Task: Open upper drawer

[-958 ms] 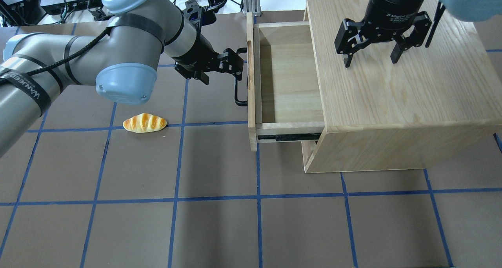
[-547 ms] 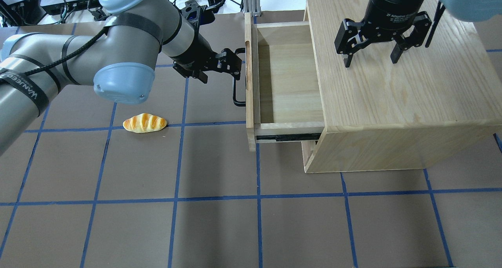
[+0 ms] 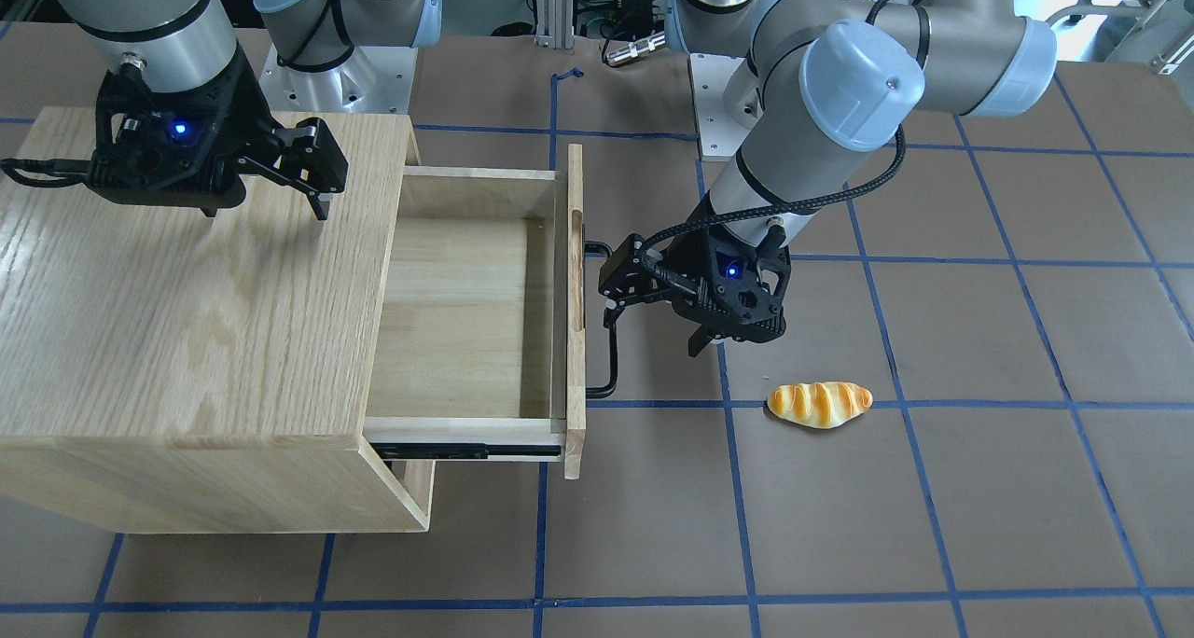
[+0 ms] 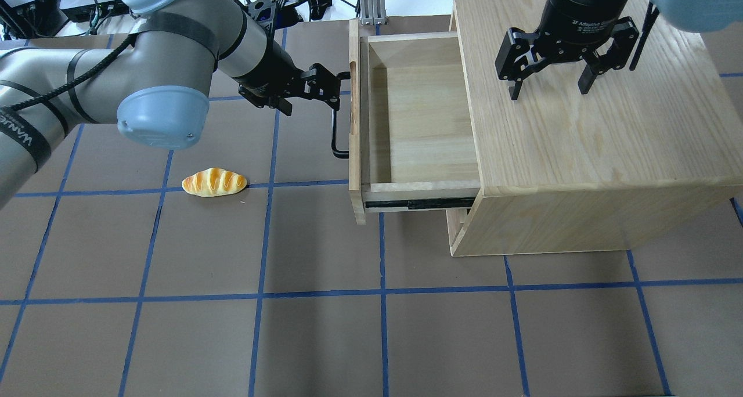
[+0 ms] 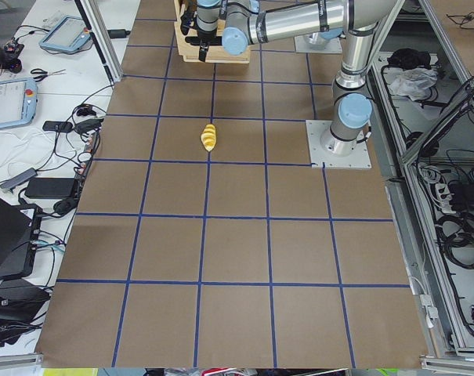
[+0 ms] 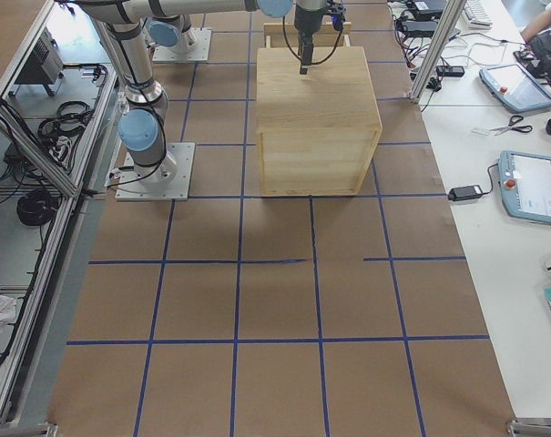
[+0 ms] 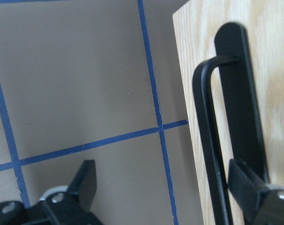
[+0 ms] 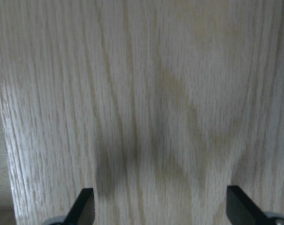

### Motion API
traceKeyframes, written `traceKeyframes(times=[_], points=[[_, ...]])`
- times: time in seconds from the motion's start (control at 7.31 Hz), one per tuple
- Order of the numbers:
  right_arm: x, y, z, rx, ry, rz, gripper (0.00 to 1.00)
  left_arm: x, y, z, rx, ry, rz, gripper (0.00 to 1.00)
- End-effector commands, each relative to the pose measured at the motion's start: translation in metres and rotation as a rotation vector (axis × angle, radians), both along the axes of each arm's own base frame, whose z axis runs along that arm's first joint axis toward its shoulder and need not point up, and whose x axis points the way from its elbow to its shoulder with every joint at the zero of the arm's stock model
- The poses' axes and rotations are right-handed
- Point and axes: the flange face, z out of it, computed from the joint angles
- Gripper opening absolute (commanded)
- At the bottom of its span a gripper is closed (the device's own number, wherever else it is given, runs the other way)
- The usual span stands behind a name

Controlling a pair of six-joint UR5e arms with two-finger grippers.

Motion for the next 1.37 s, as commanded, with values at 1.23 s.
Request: traceKeyframes(times=[1.23], points=[[0.0, 0.0, 0.0, 0.0, 0.0, 0.001, 1.0, 0.077, 0.034, 0.143, 0.08, -0.293, 0.063, 1.0]])
